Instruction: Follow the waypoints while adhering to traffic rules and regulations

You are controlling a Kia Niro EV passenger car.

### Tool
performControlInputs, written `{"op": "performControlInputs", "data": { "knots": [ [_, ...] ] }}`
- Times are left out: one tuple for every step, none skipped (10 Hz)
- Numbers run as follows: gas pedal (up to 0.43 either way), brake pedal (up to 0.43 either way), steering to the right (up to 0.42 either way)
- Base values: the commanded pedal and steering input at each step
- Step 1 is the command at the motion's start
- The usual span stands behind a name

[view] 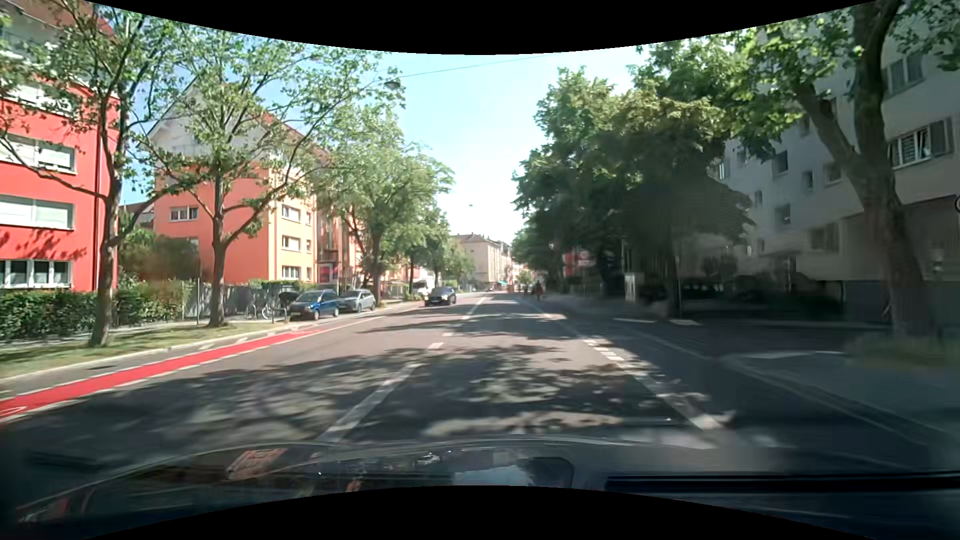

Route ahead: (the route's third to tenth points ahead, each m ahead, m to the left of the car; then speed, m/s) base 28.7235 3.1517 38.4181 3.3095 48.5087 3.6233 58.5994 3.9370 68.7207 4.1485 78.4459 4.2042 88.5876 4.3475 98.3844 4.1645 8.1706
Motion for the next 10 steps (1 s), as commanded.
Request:
{"op": "performControlInputs", "data": {
  "knots": [
    [0.079,0.000,-0.010],
    [0.067,0.000,-0.010],
    [0.067,0.000,-0.010],
    [0.059,0.000,-0.010],
    [0.047,0.000,-0.010],
    [0.047,0.000,-0.010],
    [0.047,0.000,-0.010],
    [0.047,0.000,-0.010],
    [0.047,0.000,-0.010],
    [0.047,0.000,-0.010]
  ]
}}
